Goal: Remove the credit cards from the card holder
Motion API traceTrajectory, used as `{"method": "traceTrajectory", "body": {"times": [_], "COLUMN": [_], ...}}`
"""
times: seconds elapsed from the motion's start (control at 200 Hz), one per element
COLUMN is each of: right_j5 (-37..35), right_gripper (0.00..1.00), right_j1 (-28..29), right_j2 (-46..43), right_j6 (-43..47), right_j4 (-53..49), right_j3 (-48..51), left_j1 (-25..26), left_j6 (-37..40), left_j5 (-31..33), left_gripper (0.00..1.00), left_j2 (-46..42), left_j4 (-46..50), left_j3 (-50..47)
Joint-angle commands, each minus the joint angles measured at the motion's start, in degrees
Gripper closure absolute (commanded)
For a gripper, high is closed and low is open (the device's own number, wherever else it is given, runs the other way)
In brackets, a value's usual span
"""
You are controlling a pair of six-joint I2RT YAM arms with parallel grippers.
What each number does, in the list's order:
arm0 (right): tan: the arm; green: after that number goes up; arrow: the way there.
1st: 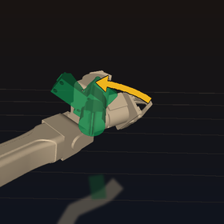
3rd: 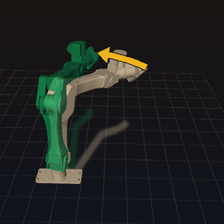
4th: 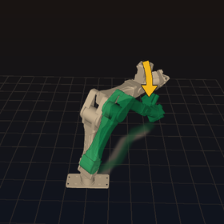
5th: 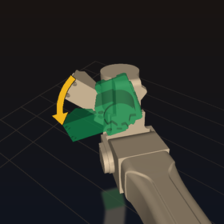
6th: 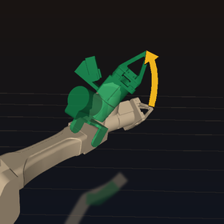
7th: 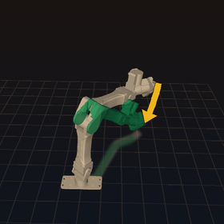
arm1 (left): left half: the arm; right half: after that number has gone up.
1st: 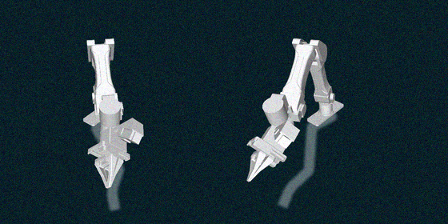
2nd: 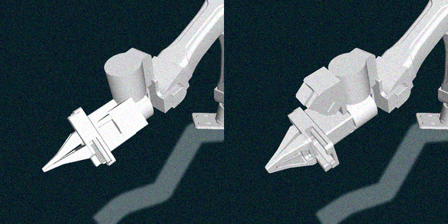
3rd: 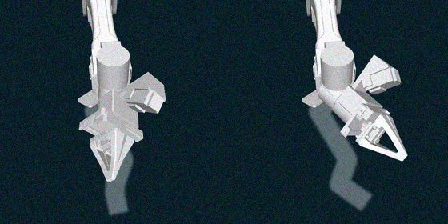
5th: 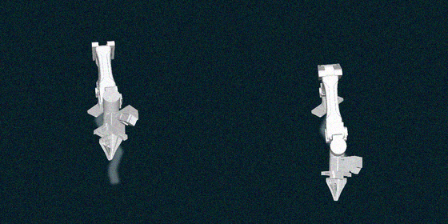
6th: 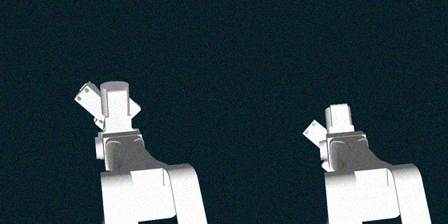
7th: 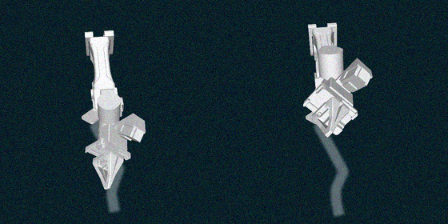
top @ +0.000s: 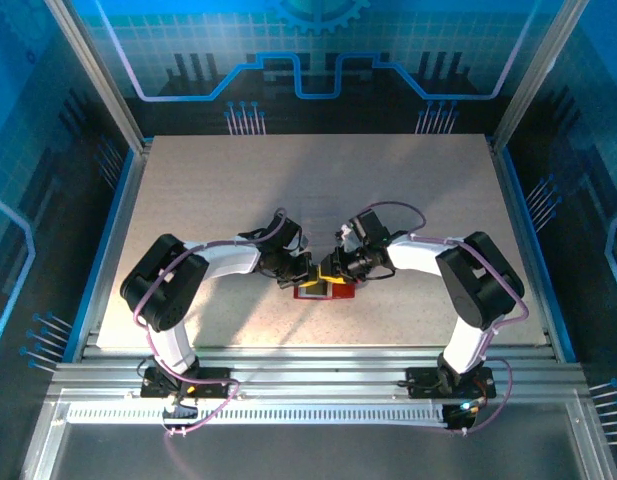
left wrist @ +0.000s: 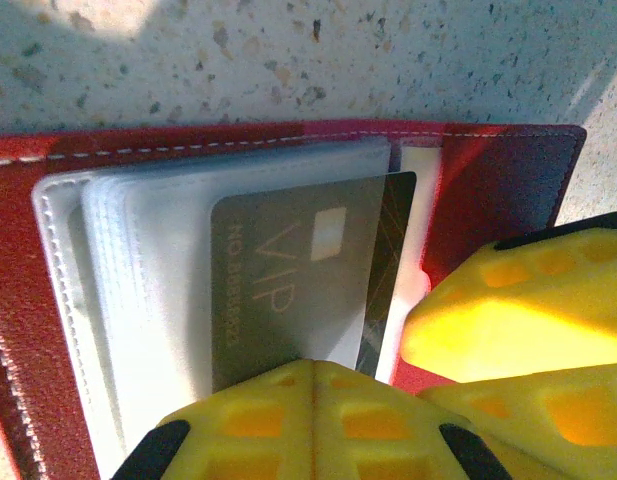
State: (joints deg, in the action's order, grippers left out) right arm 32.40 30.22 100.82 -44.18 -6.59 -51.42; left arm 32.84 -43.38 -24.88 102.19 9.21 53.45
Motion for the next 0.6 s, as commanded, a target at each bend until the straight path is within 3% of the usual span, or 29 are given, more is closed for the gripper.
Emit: {"method": "traceTrajectory", "body": {"times": [0.0,0.595], "right_j5": [1.5,-0.1], "right_gripper": [0.71,0.71], "right_j1": [-0.6,-1.0], "right_j2": [-1.6,1.1], "right_j6": [-1.0,0.8], "right_j4": [1.1,-0.1], "right_j3": [0.7,2.5], "left_j1": [-0.4,-0.2], "left_j6": [1.2,1.3], "left_j5": [-0.3,-0.5], "left_gripper": [0.94,0.94], "left_j2": [0.0,0.3], "left_j4": [2.3,2.5], "left_j3": [-0.6,-0.2]}}
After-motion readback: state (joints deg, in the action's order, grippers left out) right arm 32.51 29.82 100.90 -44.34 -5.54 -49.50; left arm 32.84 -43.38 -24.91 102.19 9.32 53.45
